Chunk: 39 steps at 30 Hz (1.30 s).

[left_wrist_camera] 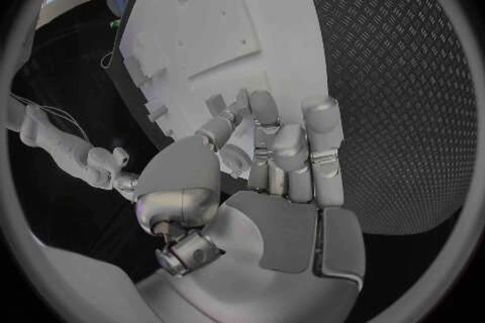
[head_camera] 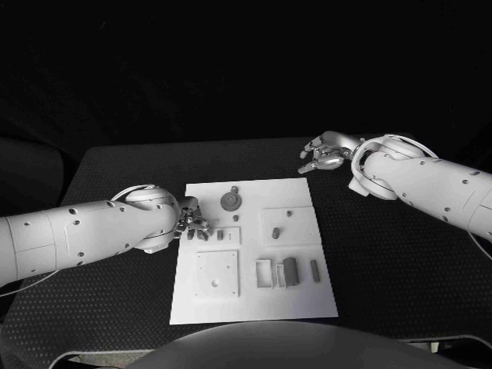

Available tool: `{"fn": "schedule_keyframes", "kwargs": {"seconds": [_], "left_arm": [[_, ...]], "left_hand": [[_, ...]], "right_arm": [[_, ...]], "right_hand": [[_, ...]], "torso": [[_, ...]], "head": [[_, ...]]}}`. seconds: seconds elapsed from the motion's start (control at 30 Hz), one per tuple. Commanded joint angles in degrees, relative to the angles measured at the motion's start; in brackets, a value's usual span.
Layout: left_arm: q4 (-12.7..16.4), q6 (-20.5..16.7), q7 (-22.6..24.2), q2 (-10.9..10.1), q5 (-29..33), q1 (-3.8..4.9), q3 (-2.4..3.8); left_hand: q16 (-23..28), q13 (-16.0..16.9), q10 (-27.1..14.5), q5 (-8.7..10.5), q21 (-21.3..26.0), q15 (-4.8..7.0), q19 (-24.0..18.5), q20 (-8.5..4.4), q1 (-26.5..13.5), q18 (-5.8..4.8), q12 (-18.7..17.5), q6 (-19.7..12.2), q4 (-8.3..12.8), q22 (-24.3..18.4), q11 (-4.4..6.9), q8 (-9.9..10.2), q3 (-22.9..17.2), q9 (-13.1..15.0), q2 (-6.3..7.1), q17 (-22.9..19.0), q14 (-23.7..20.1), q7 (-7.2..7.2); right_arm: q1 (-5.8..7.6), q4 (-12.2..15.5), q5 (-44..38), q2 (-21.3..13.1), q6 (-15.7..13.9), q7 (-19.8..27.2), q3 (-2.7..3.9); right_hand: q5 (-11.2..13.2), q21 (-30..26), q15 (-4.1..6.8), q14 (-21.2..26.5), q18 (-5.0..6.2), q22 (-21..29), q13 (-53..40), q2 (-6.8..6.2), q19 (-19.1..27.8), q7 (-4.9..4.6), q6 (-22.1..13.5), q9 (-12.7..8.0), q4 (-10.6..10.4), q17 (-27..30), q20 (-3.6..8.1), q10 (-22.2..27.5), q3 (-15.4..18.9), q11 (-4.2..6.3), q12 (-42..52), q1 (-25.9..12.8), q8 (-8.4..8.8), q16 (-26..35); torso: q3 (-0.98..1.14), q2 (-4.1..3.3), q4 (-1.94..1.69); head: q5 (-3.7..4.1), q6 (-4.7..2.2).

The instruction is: Assemble the parts on the task board

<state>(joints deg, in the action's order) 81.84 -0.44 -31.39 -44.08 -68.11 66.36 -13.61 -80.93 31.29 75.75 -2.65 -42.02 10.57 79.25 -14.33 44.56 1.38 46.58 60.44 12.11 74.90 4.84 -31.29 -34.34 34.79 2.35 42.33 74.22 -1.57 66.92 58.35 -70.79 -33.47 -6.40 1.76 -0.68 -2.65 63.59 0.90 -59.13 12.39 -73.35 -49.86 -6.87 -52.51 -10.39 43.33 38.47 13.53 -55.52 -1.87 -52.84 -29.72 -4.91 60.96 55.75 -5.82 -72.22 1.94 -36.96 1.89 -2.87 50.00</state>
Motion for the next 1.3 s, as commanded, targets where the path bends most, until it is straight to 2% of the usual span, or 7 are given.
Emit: {"fn": "schedule_keyframes", "kwargs": {"seconds": [0.03,0.17,0.4,0.73,0.9,1.13,1.3], "left_arm": [[0.0,0.8,-0.1,0.0,-0.4,-0.03,-0.02],[0.0,0.2,0.0,0.0,-0.4,-0.03,-0.02],[0.0,-0.5,0.1,0.0,-0.4,-0.03,-0.02],[0.7,-2.2,0.7,-0.1,-1.5,-0.14,-0.02],[1.4,-2.9,0.6,-0.4,-2.4,-0.28,-0.02],[3.0,-5.4,0.7,-1.4,-4.3,-0.72,-0.02],[3.9,-6.9,0.8,-2.1,-5.4,-0.97,-0.02]], "left_hand": [[-0.3,0.1,0.3,-0.1,-0.2,0.2,0.2,-0.23,0.0,2.87,-0.3,0.0,-0.5,0.8,-0.21,0.0,0.0,-0.1,0.52,-0.1,-0.1,-0.07],[-0.3,0.1,0.3,-0.1,-0.2,0.23,0.2,-0.26,-0.2,2.88,-0.3,0.0,-0.8,0.8,-0.19,-0.1,0.0,-0.1,0.65,-0.1,-0.1,-0.05],[-0.4,0.2,0.4,-0.11,-0.2,0.28,0.2,-0.36,0.9,2.93,-0.3,0.1,-0.3,0.9,-0.14,-0.4,-0.8,-0.1,-2.15,0.0,-0.1,0.02],[-0.6,0.4,0.7,-0.26,-0.4,0.38,0.2,-0.3,4.4,2.79,-0.2,0.6,3.4,1.0,0.01,-1.7,-2.3,0.1,-5.66,0.0,-0.1,0.22],[-0.7,0.4,1.0,-1.0,-0.4,0.5,0.3,-0.26,4.8,2.73,-0.1,0.8,3.9,1.0,0.14,-2.3,-2.7,0.0,-6.08,0.0,0.0,0.38],[-1.0,0.4,1.5,-4.07,-0.7,0.68,0.6,-0.29,4.8,2.67,0.0,1.0,4.2,1.0,0.34,-3.4,-3.1,-0.5,-6.1,0.0,0.1,0.6],[-1.2,0.4,1.7,-4.77,-0.8,0.71,0.7,-0.27,4.8,2.64,0.1,1.2,4.3,1.0,0.39,-3.8,-3.2,-0.6,-6.01,0.1,0.2,0.67]], "right_arm": [[-0.01,0.0,-0.4,0.0,0.4,0.2,0.02],[-0.01,0.0,-0.4,0.0,0.4,0.2,0.02],[-0.01,0.0,-0.4,0.0,0.4,0.2,0.02],[-0.01,0.0,-0.4,0.0,0.6,0.2,0.02],[-0.01,0.0,-0.4,-0.1,0.7,0.2,0.02],[-0.01,0.0,-0.4,-0.1,0.7,0.1,0.02],[-0.01,0.0,-0.4,-0.2,0.7,0.1,0.02]], "right_hand": [[-0.1,-0.2,0.38,0.1,2.61,0.0,0.1,-0.02,0.0,-1.03,-0.5,-0.1,-0.4,0.1,0.3,0.3,0.1,-0.01,0.2,-0.5,-0.25,-0.3],[-0.1,-0.2,0.38,0.1,2.61,0.0,0.1,-0.03,0.0,-1.03,-0.5,-0.1,-0.4,0.1,0.3,0.3,0.1,-0.01,0.2,-0.5,-0.25,-0.3],[-0.1,-0.2,0.38,0.1,2.61,0.0,0.1,-0.03,0.0,-1.03,-0.5,-0.1,-0.4,0.1,0.3,0.3,0.1,-0.01,0.3,-0.6,-0.25,-0.3],[-0.1,-0.2,0.39,0.1,2.61,0.0,0.1,-0.02,0.0,-1.03,-0.5,-0.1,-0.4,0.1,0.3,0.3,0.1,0.0,0.3,-0.6,-0.26,-0.3],[-0.1,-0.2,0.39,0.1,2.61,0.0,0.1,-0.02,0.0,-1.03,-0.5,-0.1,-0.4,0.1,0.3,0.3,0.1,0.0,0.3,-0.6,-0.27,-0.3],[-0.1,-0.2,0.39,0.1,2.61,0.0,0.1,-0.03,0.0,-1.03,-0.5,-0.1,-0.4,0.1,0.31,0.3,0.1,0.0,0.3,-0.6,-0.27,-0.3],[-0.1,-0.2,0.39,0.1,2.61,0.0,0.2,-0.03,0.0,-1.03,-0.5,-0.1,-0.4,0.1,0.31,0.3,0.1,0.0,0.3,-0.6,-0.27,-0.3]], "torso": [[0.0,0.0,0.0],[-0.01,-0.01,0.01],[0.0,-0.01,0.02],[0.02,-0.01,0.0],[0.01,0.0,-0.01],[0.03,0.0,-0.03],[0.01,0.01,-0.02]], "head": [[0.0,0.0],[0.02,0.0],[0.06,0.0],[0.03,0.0],[0.0,0.0],[-0.06,0.0],[-0.09,0.0]]}}
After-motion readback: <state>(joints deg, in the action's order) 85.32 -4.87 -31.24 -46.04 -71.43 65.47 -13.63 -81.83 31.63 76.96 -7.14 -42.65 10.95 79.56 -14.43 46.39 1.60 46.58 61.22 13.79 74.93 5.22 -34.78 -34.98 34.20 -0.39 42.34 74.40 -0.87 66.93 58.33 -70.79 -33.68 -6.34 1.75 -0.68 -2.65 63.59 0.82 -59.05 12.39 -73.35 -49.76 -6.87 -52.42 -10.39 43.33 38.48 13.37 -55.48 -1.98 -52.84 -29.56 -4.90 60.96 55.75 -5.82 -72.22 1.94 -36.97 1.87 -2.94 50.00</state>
